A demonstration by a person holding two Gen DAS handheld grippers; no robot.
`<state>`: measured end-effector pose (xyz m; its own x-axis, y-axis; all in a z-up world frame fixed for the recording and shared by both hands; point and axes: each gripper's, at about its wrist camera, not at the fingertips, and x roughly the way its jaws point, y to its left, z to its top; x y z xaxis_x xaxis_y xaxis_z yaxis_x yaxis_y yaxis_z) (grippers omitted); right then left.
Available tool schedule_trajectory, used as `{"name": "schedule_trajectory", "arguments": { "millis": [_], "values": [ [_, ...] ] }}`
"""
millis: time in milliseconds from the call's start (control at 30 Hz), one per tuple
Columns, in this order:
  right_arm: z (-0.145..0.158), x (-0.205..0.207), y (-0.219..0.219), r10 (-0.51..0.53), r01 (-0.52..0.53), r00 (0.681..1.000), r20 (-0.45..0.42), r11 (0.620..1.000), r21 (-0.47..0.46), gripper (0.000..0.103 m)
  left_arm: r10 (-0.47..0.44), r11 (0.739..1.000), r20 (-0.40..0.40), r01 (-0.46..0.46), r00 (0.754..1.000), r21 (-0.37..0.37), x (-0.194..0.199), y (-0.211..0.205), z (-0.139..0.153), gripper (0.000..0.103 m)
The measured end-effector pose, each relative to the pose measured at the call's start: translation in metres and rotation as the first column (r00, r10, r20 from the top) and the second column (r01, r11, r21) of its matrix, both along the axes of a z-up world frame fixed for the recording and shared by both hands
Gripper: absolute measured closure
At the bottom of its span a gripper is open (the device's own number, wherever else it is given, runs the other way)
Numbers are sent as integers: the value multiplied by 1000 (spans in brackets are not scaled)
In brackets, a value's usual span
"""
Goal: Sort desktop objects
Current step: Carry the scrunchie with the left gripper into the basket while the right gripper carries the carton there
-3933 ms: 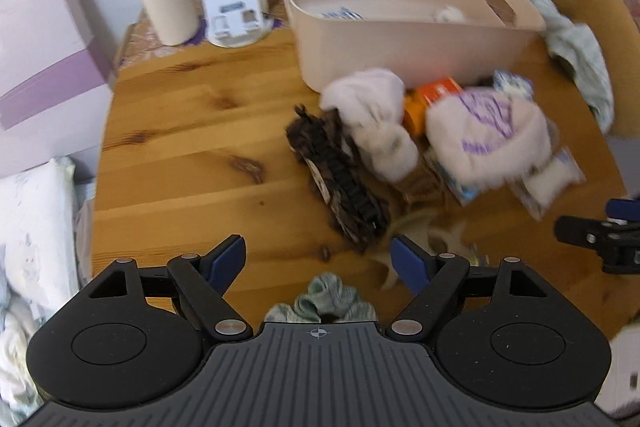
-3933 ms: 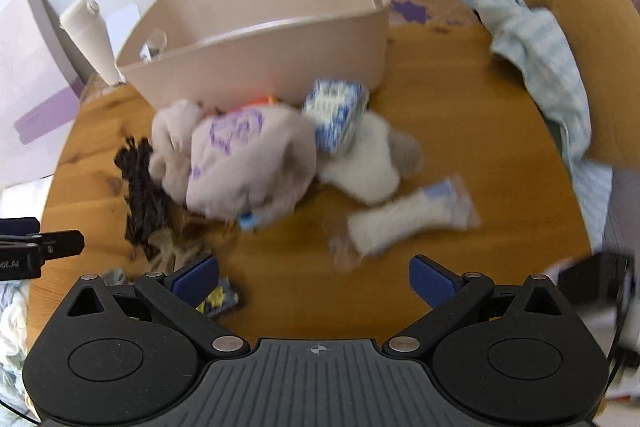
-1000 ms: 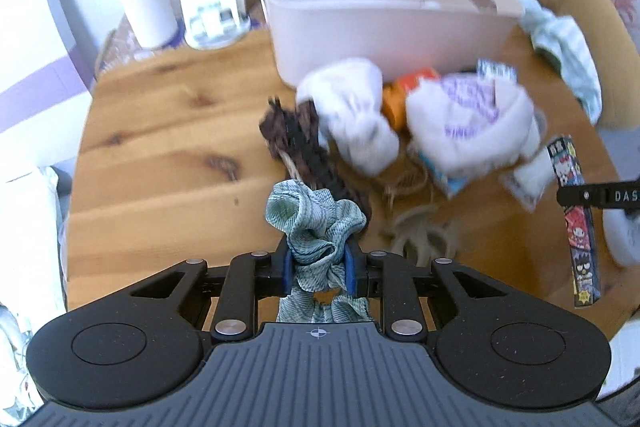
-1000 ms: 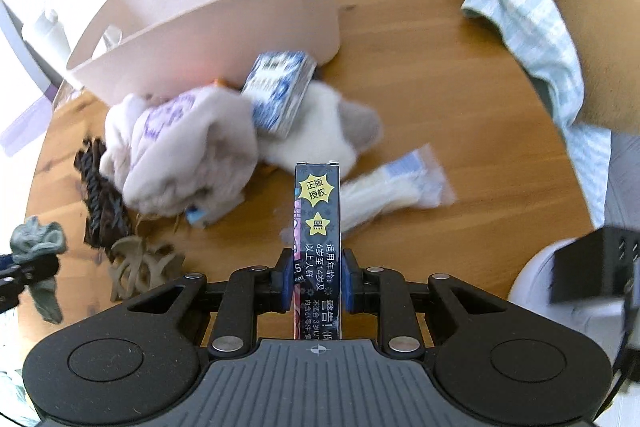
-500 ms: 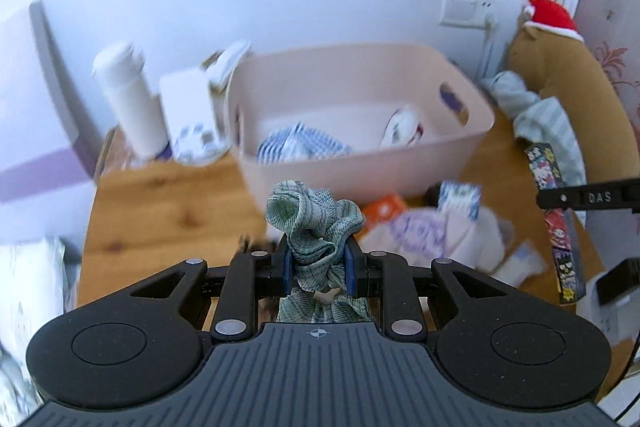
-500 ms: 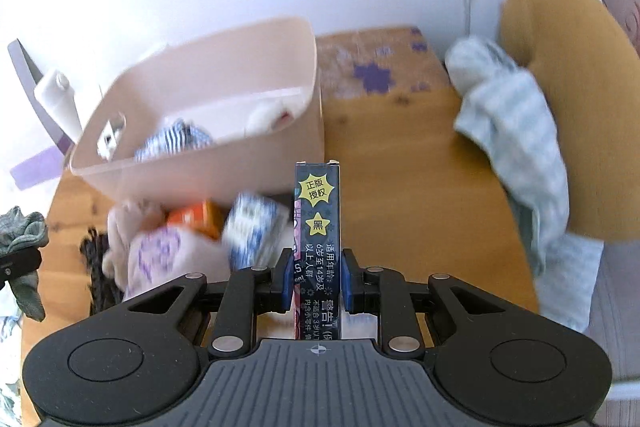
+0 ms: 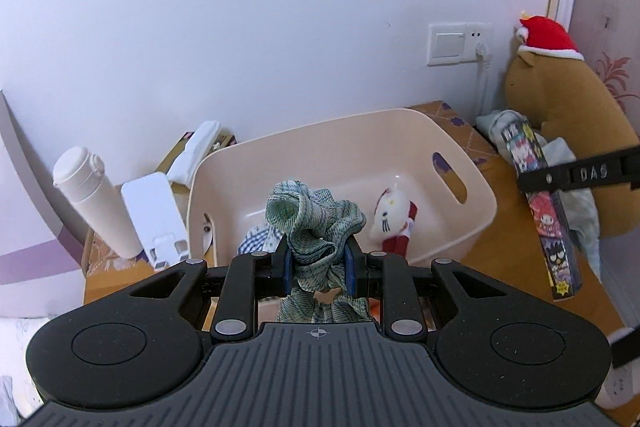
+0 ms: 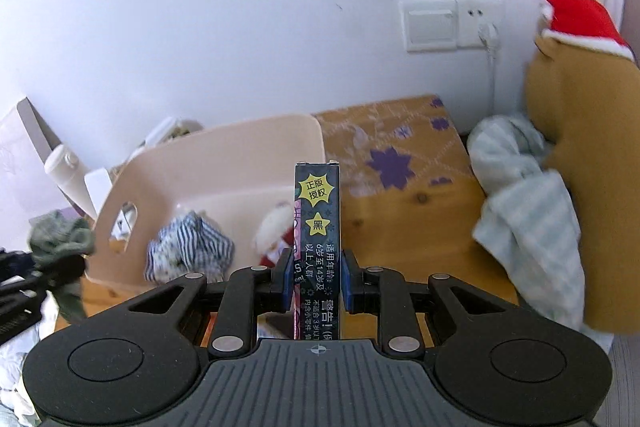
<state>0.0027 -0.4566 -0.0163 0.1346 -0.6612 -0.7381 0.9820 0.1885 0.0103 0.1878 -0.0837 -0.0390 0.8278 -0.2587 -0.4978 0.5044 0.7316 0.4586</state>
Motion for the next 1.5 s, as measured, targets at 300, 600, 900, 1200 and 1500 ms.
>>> {"name": "schedule_trajectory", "arguments": {
  "millis": [300,600,900,1200,1500],
  "values": [
    [17,25,-50,53,-48,995,85,997,-60,81,46,999,23,-46,999,-11,32,-31,-6,79],
    [-2,44,-81,89,-82,989,120,995,-60,81,151,987,-60,-154,987,-46,78,-42,-11,79],
    [-41,56,-108,103,-104,994,29,994,22,81,188,982,-118,-191,975,-15,103,-39,-26,79],
    [-68,61,-108,134,-131,990,-35,989,65,81,228,974,-192,-227,955,24,119,-39,-46,79],
    [-72,68,-102,200,-197,972,-120,980,37,79,237,972,-188,-233,953,44,119,-34,-53,71]
  ]
}}
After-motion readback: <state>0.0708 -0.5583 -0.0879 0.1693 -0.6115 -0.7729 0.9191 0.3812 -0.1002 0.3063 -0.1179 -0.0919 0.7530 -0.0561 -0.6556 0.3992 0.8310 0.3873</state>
